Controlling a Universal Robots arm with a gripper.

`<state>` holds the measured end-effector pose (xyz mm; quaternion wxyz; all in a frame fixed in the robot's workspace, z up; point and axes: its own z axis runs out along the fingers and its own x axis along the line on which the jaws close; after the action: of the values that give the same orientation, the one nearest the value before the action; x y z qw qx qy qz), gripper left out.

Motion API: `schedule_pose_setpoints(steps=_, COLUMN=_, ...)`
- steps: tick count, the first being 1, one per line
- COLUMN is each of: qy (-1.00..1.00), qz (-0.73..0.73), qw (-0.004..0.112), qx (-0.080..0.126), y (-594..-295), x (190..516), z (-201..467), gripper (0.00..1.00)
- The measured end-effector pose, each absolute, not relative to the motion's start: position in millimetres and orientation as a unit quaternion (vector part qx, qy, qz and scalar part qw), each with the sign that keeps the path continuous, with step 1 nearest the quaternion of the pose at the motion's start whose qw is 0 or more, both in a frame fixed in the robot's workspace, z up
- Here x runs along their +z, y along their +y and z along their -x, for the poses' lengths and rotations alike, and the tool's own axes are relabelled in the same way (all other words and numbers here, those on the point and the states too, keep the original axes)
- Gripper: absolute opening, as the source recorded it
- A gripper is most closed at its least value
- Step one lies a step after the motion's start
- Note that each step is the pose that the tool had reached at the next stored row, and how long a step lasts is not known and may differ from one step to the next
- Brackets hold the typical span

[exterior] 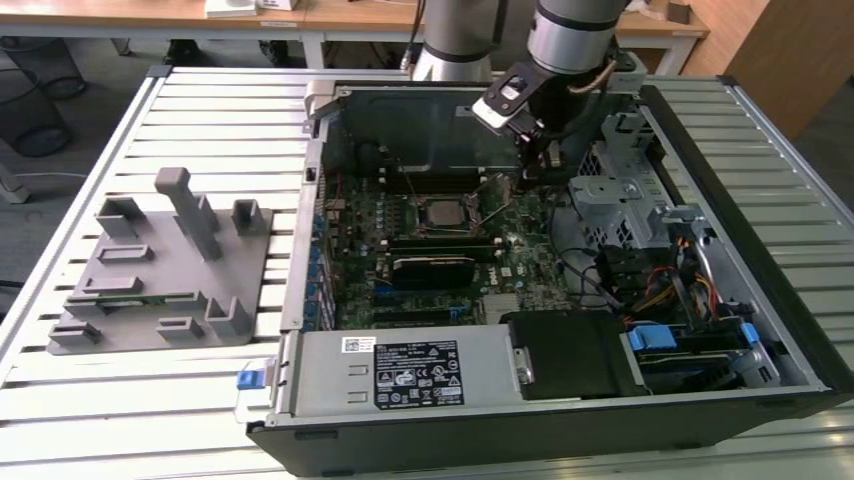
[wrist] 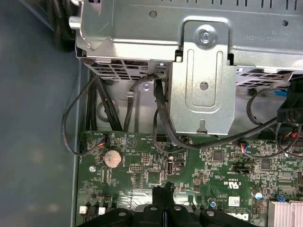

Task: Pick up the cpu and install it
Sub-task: 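Close the cpu cover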

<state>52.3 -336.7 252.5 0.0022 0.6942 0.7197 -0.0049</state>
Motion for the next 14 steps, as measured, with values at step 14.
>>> schedule_pose_setpoints(steps=14, qy=0.72, qz=-0.694, qw=0.002, qx=-0.005, y=-330.9, x=240.1, z=-42.9, gripper=0.11)
